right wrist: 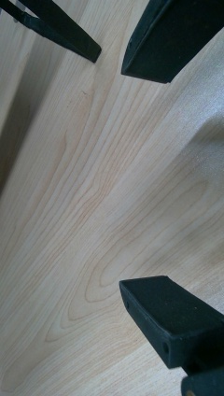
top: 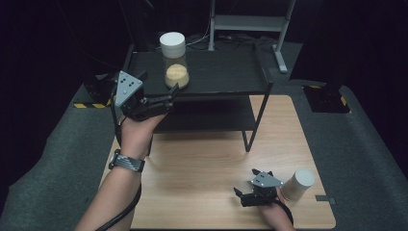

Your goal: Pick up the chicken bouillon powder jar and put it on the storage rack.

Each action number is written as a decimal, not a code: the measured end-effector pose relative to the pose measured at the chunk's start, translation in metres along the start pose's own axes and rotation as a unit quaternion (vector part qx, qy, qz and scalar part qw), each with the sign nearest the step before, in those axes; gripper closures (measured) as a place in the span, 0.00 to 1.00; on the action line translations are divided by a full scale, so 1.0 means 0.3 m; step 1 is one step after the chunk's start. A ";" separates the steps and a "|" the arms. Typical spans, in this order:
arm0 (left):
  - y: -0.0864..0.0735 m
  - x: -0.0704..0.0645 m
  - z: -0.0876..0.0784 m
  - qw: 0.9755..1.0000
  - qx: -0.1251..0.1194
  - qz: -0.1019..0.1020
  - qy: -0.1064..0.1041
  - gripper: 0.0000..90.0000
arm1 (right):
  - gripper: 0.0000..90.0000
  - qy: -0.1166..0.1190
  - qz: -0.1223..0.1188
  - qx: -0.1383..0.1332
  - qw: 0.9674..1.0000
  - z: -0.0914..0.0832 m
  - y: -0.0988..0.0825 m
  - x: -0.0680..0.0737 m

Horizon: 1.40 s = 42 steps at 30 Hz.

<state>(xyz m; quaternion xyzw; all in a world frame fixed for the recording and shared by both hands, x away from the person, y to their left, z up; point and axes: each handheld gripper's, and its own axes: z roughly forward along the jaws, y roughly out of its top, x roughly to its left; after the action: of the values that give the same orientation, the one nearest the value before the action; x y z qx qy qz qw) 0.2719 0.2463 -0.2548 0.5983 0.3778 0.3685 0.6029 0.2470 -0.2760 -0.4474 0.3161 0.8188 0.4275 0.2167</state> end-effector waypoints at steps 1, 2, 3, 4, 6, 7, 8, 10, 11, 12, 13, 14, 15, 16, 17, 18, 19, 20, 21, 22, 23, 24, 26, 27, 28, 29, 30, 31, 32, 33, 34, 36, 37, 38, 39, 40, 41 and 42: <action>-0.004 -0.001 -0.005 1.000 0.001 0.001 -0.002 0.00 | 0.00 0.000 -0.001 0.000 1.000 0.000 0.000 0.001; -0.015 -0.004 -0.017 1.000 0.004 0.003 -0.004 0.00 | 0.00 0.000 -0.001 0.001 1.000 0.000 0.001 0.001; -0.015 -0.004 -0.017 1.000 0.004 0.003 -0.004 0.00 | 0.00 0.000 -0.001 0.001 1.000 0.000 0.001 0.001; -0.019 -0.005 -0.022 1.000 0.006 0.006 -0.005 0.00 | 0.00 -0.001 -0.002 0.001 1.000 0.001 0.001 0.002; -0.030 -0.009 -0.031 1.000 0.011 0.008 -0.004 0.00 | 0.00 -0.002 -0.002 0.002 1.000 0.001 0.002 0.003; -0.037 -0.010 -0.036 1.000 0.013 0.008 -0.006 0.00 | 0.00 -0.002 -0.003 0.002 1.000 0.001 0.002 0.004; -0.051 -0.013 -0.045 1.000 0.017 0.009 -0.006 0.00 | 0.00 -0.002 -0.003 0.001 1.000 0.001 0.002 0.004; -0.061 -0.015 -0.050 1.000 0.018 0.010 -0.007 0.00 | 0.00 -0.002 -0.002 0.002 1.000 0.001 0.002 0.004; -0.083 -0.020 -0.063 1.000 0.021 0.011 -0.004 0.00 | 0.00 -0.002 -0.002 0.002 1.000 0.002 0.002 0.004; -0.083 -0.020 -0.063 1.000 0.021 0.011 -0.004 0.00 | 0.00 -0.002 -0.002 0.002 1.000 0.002 0.002 0.004; -0.094 -0.024 -0.069 1.000 0.022 0.012 -0.002 0.00 | 0.00 -0.001 -0.004 0.002 1.000 0.001 0.003 0.004; -0.112 -0.026 -0.078 1.000 0.023 0.013 -0.001 0.00 | 0.00 -0.002 -0.004 0.003 1.000 0.001 0.003 0.004; -0.123 -0.026 -0.083 1.000 0.024 0.012 -0.001 0.00 | 0.00 -0.002 -0.004 0.003 1.000 0.001 0.003 0.004; -0.133 -0.025 -0.087 1.000 0.024 0.010 -0.002 0.00 | 0.00 -0.002 -0.004 0.003 1.000 0.001 0.004 0.005; -0.148 -0.024 -0.094 1.000 0.024 0.006 -0.002 0.00 | 0.00 -0.002 -0.004 0.003 1.000 0.001 0.003 0.005; -0.148 -0.024 -0.094 1.000 0.024 0.006 -0.002 0.00 | 0.00 -0.002 -0.004 0.003 1.000 0.001 0.003 0.005; -0.154 -0.024 -0.098 1.000 0.025 0.007 -0.002 0.00 | 0.00 -0.002 -0.004 0.003 1.000 0.001 0.003 0.004; -0.169 -0.024 -0.105 1.000 0.027 0.008 -0.003 0.00 | 0.00 -0.002 -0.004 0.003 1.000 0.001 0.003 0.004; -0.177 -0.025 -0.109 1.000 0.029 0.008 -0.004 0.00 | 0.00 -0.002 -0.004 0.003 1.000 0.001 0.003 0.005; -0.187 -0.027 -0.113 0.999 0.031 0.008 -0.005 0.00 | 0.00 -0.002 -0.005 0.003 1.000 0.001 0.004 0.005; -0.187 -0.027 -0.113 0.999 0.031 0.008 -0.005 0.00 | 0.00 -0.002 -0.005 0.003 1.000 0.001 0.004 0.005; -0.195 -0.029 -0.116 0.999 0.034 0.010 -0.006 0.00 | 0.00 -0.002 -0.005 0.003 1.000 0.001 0.004 0.005; -0.209 -0.033 -0.121 0.999 0.039 0.012 -0.010 0.00 | 0.00 -0.002 -0.005 0.003 1.000 0.002 0.004 0.006; -0.221 -0.036 -0.125 0.999 0.042 0.012 -0.013 0.00 | 0.00 -0.002 -0.005 0.003 1.000 0.002 0.004 0.006; -0.230 -0.039 -0.127 0.999 0.043 0.012 -0.014 0.00 | 0.00 -0.002 -0.005 0.003 1.000 0.002 0.004 0.006; -0.237 -0.041 -0.130 0.999 0.046 0.012 -0.015 0.00 | 0.00 -0.002 -0.005 0.003 1.000 0.002 0.004 0.006; -0.246 -0.045 -0.132 0.999 0.048 0.013 -0.016 0.00 | 0.00 -0.002 -0.005 0.003 1.000 0.002 0.004 0.006; -0.253 -0.048 -0.134 0.998 0.051 0.014 -0.016 0.00 | 0.00 -0.003 -0.005 0.003 1.000 0.002 0.004 0.007; -0.259 -0.052 -0.136 0.998 0.055 0.015 -0.015 0.00 | 0.00 -0.003 -0.005 0.003 1.000 0.002 0.004 0.007; -0.274 -0.057 -0.142 0.998 0.060 0.017 -0.016 0.00 | 0.00 -0.003 -0.006 0.003 1.000 0.002 0.004 0.008; -0.281 -0.059 -0.143 0.998 0.060 0.017 -0.017 0.00 | 0.00 -0.003 -0.006 0.003 1.000 0.002 0.004 0.008; -0.290 -0.063 -0.145 0.998 0.063 0.021 -0.018 0.00 | 0.00 -0.003 -0.006 0.003 1.000 0.002 0.004 0.008; -0.298 -0.067 -0.147 0.997 0.066 0.025 -0.019 0.00 | 0.00 -0.003 -0.005 0.003 1.000 0.002 0.004 0.007; -0.305 -0.070 -0.149 0.997 0.069 0.029 -0.019 0.00 | 0.00 -0.003 -0.005 0.003 1.000 0.002 0.004 0.007; -0.313 -0.072 -0.150 0.997 0.070 0.029 -0.020 0.00 | 0.00 -0.003 -0.005 0.003 1.000 0.002 0.004 0.007; -0.325 -0.075 -0.152 0.997 0.072 0.028 -0.022 0.00 | 0.00 -0.003 -0.005 0.003 1.000 0.002 0.004 0.007; -0.336 -0.078 -0.155 0.997 0.073 0.030 -0.023 0.00 | 0.00 -0.003 -0.005 0.003 1.000 0.002 0.004 0.007; -0.349 -0.083 -0.158 0.997 0.074 0.032 -0.022 0.00 | 0.00 -0.003 -0.005 0.003 1.000 0.002 0.004 0.007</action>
<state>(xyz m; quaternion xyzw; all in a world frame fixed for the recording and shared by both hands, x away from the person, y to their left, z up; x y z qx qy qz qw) 0.2177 0.2437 -0.3592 0.6609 0.3713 0.3451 0.5534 0.2463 -0.2736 -0.4468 0.3135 0.8213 0.4227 0.2202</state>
